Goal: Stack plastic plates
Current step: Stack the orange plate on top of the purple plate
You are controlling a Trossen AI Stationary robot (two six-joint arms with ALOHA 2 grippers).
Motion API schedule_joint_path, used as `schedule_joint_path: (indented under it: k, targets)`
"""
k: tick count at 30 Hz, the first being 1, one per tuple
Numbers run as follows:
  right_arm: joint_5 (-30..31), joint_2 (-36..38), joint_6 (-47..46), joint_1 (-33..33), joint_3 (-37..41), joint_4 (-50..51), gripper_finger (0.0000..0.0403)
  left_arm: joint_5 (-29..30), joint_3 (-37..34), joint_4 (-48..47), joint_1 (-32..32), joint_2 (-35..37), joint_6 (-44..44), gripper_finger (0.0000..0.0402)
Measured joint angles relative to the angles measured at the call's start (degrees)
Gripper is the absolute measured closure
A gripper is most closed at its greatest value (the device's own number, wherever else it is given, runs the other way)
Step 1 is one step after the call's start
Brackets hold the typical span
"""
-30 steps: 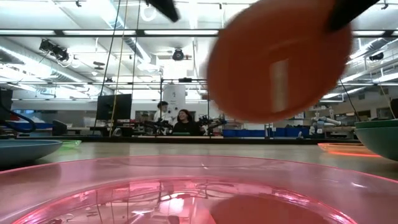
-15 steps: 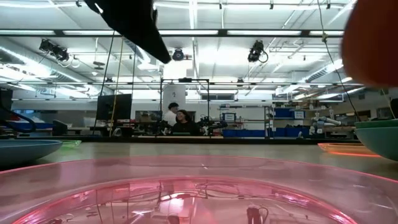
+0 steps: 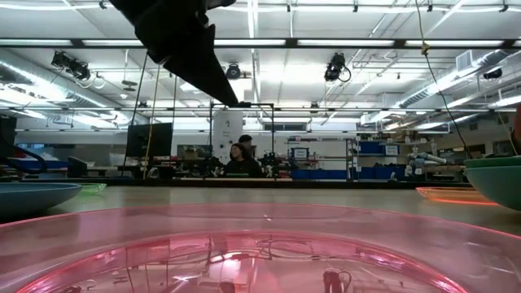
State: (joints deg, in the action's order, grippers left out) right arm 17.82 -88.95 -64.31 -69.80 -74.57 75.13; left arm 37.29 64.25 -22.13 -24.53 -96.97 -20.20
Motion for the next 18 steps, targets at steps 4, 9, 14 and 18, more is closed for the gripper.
schedule_joint_path:
  k: [4, 9, 14, 18]
  targets:
    - [-0.35, 0.00, 0.30, 0.22, 4.60, -6.17, 0.0366, -0.01, 0.00, 0.04, 0.00, 0.00, 1.32, 0.0214]
    - [-0.94, 0.00, 0.22, 0.24, 7.59, -10.74, 0.0333, -0.02, 0.00, 0.07, 0.00, 0.00, 1.37, 0.0214]
    - [0.27, 0.00, -1.52, 0.28, 7.87, -12.06, 0.0284, -0.02, 0.00, 0.07, 0.00, 0.00, 1.33, 0.0214]
    - [4.63, 0.00, -1.24, 0.54, 7.87, -12.50, 0.0240, -0.02, 0.00, 0.09, 0.00, 0.00, 1.32, 0.0214]
